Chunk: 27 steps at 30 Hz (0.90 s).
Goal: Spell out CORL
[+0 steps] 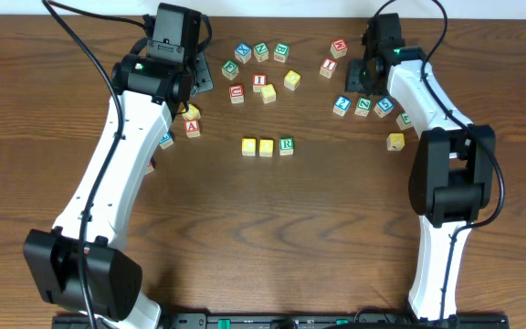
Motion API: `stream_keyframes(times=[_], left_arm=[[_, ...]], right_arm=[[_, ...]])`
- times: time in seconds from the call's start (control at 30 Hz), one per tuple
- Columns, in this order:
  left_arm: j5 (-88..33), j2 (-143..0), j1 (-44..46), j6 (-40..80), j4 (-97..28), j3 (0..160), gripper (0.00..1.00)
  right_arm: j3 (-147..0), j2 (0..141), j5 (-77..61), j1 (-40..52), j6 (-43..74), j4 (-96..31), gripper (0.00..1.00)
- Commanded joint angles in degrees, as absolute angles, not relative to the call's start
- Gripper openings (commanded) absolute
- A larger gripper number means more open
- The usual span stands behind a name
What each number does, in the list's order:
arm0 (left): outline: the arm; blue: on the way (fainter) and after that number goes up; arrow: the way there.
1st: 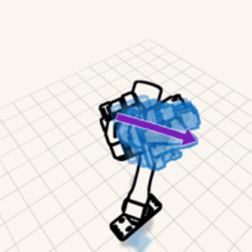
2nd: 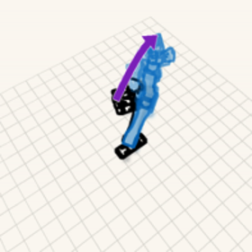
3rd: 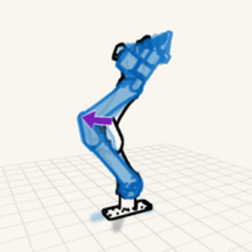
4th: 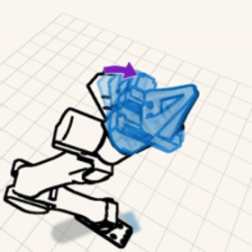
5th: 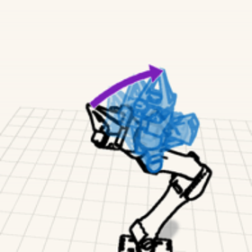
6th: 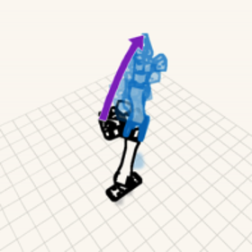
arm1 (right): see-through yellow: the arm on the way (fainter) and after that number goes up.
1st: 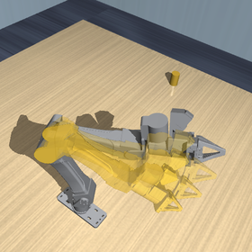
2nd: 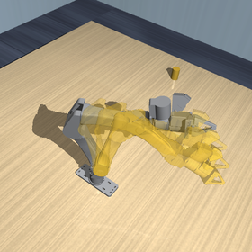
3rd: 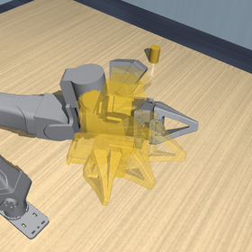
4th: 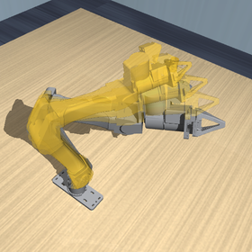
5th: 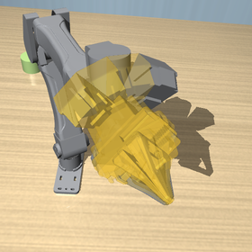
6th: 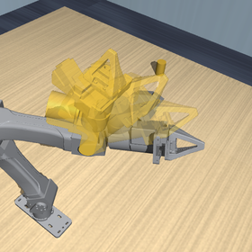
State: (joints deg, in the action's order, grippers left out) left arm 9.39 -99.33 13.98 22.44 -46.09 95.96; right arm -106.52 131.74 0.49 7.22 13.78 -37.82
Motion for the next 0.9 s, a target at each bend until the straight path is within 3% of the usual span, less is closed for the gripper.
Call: stream_keyframes(times=[0.0, 0.5, 0.87], left_arm=[[9.87, -99.22, 13.89, 21.89, -46.22, 96.55, 0.44], [9.89, -99.22, 13.89, 21.89, -46.04, 96.55, 0.44], [9.89, -99.22, 13.89, 21.89, -46.24, 96.55, 0.45]], right_arm=[[-105.86, 131.63, 2.04, 7.62, 13.21, -36.56, 0.54], [-105.86, 135.15, 1.78, 7.62, 13.23, -33.58, 0.53], [-105.84, 135.17, 3.73, 7.62, 16.01, -33.36, 0.44]])
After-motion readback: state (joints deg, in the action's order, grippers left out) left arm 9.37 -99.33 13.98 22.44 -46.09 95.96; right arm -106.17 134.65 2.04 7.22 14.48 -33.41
